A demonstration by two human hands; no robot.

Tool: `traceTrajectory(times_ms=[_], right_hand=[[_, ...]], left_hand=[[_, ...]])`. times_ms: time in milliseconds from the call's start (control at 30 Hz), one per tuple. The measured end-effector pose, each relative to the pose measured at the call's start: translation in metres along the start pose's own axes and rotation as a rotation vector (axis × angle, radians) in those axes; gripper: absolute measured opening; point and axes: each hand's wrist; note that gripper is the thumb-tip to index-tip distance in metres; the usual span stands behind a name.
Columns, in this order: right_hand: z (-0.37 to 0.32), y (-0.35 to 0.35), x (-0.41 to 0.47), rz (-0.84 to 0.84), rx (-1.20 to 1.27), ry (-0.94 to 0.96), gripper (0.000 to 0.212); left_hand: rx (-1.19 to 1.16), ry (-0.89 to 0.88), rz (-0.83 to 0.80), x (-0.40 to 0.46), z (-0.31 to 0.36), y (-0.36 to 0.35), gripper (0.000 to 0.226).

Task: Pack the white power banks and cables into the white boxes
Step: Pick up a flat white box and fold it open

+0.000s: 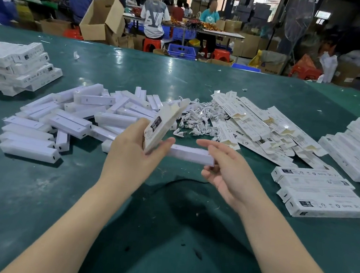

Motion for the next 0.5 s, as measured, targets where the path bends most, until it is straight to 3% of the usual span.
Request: traceTrajectory(times_ms=[67, 200, 267, 433, 500], right_hand=[[-0.005, 0.004, 0.003, 0.053, 0.134, -0.060, 0.031], [-0.016, 0.013, 0.006, 0.054, 0.495, -0.168, 0.019], [-0.018, 0.017, 0.007, 0.028, 0.633, -0.197, 0.025], [-0.019, 0.024, 0.006, -0.037, 0.745, -0.266, 0.043], [-0.019, 0.026, 0.007, -0.075, 0.742, -0.295, 0.043]], left_hand=[[0.099, -0.025, 0.006, 0.001, -0.001, 0.002, 0.037], [0.158, -0.008, -0.052, 0.002, -0.006, 0.006, 0.028], [0.192, -0.017, -0.041, 0.003, -0.009, 0.005, 0.029], [0.394, -0.037, -0.027, 0.009, -0.013, 0.003, 0.071], [0.394, -0.045, -0.065, 0.009, -0.013, 0.003, 0.067]])
Point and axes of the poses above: each hand's wrist, its own x-axis towards the middle knuckle, its own y-axis out of the back of the hand, z = x × y, and after that the axes turned 5 degrees about z, right-handed
